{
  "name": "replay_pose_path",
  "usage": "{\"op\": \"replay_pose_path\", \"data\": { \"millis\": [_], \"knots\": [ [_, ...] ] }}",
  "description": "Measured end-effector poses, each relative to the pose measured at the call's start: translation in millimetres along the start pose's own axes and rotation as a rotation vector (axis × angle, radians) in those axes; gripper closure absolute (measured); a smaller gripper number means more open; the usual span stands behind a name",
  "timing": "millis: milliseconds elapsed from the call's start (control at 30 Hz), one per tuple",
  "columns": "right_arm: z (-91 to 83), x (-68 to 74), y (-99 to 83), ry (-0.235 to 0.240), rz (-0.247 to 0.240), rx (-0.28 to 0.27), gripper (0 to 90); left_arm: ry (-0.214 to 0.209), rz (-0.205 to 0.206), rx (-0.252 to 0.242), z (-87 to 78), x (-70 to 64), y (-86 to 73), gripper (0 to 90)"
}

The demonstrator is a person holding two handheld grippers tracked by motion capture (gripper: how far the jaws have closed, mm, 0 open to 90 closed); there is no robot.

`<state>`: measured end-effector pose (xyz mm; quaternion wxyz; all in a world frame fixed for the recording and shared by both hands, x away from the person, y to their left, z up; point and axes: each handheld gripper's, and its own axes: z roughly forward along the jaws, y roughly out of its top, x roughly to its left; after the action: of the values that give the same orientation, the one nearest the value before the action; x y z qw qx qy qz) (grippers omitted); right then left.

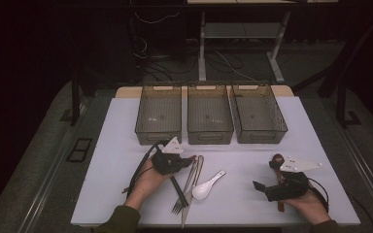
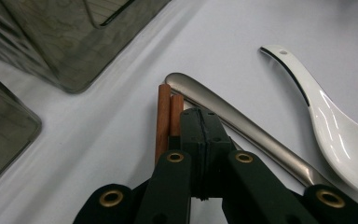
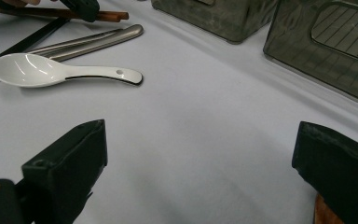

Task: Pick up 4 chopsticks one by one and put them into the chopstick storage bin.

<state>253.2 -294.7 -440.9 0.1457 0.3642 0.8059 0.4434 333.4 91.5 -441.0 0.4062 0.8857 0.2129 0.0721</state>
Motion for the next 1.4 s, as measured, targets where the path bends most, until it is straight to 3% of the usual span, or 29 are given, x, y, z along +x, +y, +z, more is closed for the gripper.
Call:
{"op": "replay_pose_path", "data": {
  "millis": [267, 633, 1033, 1233, 1400],
  "knots": [
    [-0.5, -0.9, -0.1, -0.003, 0.001, -0.004, 2.8, 0.030, -0.017, 0.014, -0.2, 6.8, 0.9, 88.9],
    [-1.3, -1.7, -0.3, -0.005, 0.004, -0.003, 2.8, 0.016, -0.021, -0.018, -4.4, 3.9, 4.0, 88.5],
    [-4.9, -3.5, -0.7, -0.005, 0.008, -0.017, 2.8, -0.009, -0.078, -0.063, -35.7, -4.2, 2.3, 64.4],
    [-6.3, -2.5, -0.5, 0.003, 0.010, -0.022, 2.8, 0.004, -0.099, -0.064, -54.8, -3.9, -7.8, 48.7],
    [-5.0, -1.9, -0.9, 0.005, 0.002, -0.021, 2.8, 0.045, -0.124, -0.097, -66.0, 1.2, -14.6, 41.9]
  ]
}}
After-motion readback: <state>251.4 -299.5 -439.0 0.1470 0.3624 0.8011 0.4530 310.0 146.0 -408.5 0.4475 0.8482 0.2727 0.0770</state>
